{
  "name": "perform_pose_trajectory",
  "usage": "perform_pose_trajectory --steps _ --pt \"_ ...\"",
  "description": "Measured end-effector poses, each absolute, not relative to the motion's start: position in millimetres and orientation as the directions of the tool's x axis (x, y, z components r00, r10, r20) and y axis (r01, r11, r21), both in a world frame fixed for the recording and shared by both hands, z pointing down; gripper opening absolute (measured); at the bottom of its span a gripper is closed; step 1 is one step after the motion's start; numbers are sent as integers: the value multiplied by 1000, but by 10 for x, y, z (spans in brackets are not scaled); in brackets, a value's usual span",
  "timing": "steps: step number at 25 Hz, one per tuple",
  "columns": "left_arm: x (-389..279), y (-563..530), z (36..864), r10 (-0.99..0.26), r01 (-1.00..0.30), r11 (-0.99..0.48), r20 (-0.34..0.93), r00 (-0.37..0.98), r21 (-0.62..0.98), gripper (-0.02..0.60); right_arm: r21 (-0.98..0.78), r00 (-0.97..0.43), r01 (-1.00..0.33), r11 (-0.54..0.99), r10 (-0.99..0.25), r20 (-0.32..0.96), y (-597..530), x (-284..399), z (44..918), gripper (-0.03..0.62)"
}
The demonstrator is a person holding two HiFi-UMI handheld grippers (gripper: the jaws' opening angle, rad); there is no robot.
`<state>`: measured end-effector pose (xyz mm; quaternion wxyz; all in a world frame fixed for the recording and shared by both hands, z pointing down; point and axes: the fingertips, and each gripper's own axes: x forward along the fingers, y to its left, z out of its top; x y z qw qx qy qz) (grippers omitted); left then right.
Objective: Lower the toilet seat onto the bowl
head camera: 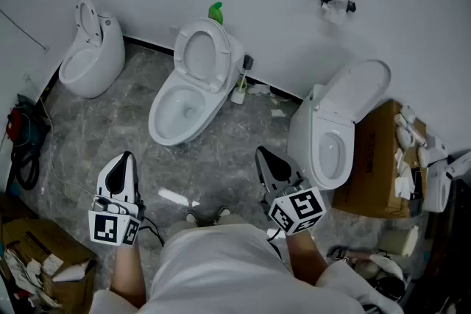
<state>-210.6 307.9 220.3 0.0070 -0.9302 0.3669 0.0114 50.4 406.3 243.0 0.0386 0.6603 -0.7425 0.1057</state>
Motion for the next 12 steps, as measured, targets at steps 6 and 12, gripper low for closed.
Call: perform_pose_trajectory --steps 6,12 --pt "-2067 3133 2203 -676 -676 -737 -30 736 -8 6 -103 -120 -990 101 -972 204 4137 513 2472 -3" --pt "-1983 3180 2188 -666 -667 -745 -40 745 10 6 -161 -158 -978 132 -974 164 4188 541 2431 -3"
